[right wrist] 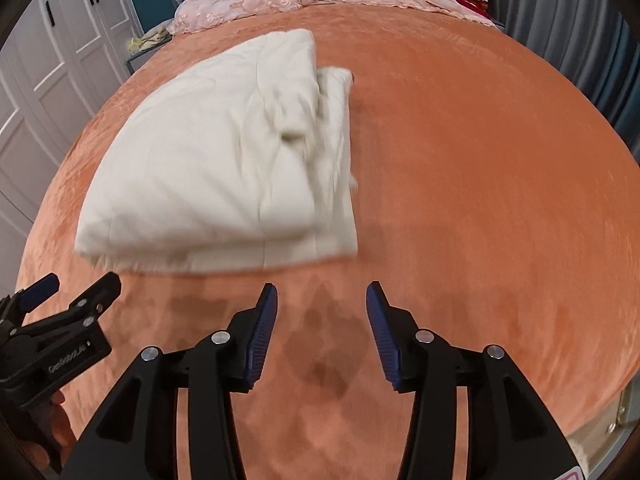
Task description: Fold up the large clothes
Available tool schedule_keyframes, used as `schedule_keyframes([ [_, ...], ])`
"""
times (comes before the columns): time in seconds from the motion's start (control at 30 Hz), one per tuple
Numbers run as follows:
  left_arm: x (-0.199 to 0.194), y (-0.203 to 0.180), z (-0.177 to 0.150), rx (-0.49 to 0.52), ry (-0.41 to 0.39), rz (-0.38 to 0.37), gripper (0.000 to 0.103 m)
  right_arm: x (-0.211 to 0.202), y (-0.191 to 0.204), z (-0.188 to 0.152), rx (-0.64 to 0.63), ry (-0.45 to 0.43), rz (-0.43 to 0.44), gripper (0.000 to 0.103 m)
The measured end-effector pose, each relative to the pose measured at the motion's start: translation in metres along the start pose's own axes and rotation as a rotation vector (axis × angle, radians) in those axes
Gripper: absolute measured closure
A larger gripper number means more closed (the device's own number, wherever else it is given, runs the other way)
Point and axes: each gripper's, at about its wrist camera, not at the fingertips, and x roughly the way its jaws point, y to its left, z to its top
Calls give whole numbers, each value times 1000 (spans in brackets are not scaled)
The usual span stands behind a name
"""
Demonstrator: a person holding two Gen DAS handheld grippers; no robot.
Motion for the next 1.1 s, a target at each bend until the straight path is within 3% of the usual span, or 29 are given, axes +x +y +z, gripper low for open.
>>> schedule_keyframes([
  [0.17, -21, -4, -18, 4, -34, 22, 6, -27, 2, -29, 1, -60, 10, 36],
  [0.3, -42, -8, -37, -2, -65, 32, 6, -50, 2, -46, -3, -120, 5, 29],
  [1.1, -92, -11, -115, -24, -170, 80, 6, -91, 7, -124, -58, -256, -13, 19],
])
